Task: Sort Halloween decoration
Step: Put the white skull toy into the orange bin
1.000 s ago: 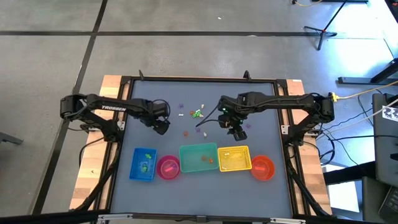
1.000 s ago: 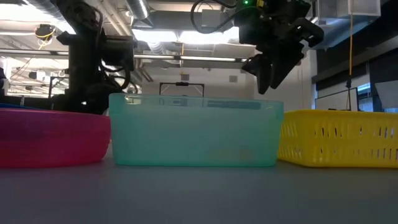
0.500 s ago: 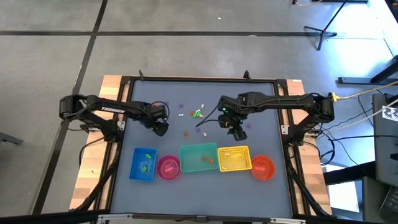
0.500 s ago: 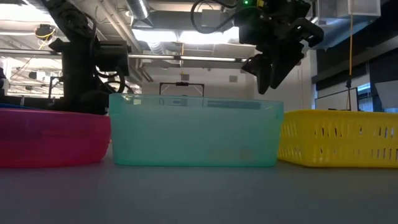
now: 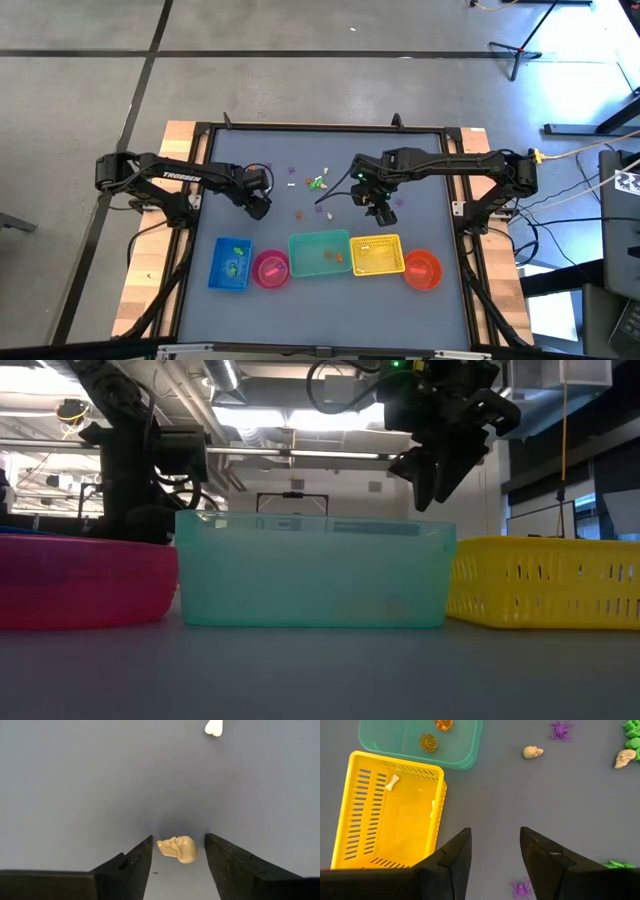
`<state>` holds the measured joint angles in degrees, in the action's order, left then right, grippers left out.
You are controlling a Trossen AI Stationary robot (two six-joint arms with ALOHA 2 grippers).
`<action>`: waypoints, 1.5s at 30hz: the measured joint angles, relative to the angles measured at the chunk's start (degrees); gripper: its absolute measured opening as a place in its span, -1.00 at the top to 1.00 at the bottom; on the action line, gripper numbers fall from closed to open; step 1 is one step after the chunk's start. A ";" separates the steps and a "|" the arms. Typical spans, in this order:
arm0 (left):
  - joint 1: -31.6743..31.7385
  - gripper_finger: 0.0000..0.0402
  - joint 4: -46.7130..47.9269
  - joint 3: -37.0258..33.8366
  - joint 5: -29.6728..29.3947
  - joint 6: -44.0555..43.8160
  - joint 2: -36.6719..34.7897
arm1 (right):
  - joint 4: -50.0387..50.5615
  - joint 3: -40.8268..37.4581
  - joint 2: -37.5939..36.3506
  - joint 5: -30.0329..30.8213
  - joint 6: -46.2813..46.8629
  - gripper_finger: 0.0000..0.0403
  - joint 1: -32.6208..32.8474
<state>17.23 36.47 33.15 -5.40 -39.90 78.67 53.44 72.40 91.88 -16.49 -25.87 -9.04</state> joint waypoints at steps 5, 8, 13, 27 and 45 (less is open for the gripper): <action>0.00 0.16 0.00 -0.02 0.21 0.00 0.02 | 0.01 0.00 0.00 -0.01 0.00 0.18 0.00; 0.00 0.18 0.01 -0.04 0.30 -0.02 0.02 | 0.01 0.00 0.00 0.00 0.00 0.18 0.00; 0.00 0.19 0.22 -0.04 0.52 -0.04 0.04 | 0.01 0.00 0.00 0.00 0.00 0.18 0.00; 0.00 0.19 0.33 -0.04 0.63 -0.42 0.07 | 0.01 0.00 0.00 -0.01 0.00 0.18 0.00; 0.00 0.19 0.42 -0.07 1.86 -0.44 0.07 | 0.02 0.00 0.00 -0.01 -0.01 0.18 0.01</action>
<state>17.23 36.88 33.08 -3.55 -40.34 78.74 53.45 72.40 91.88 -16.50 -25.88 -9.03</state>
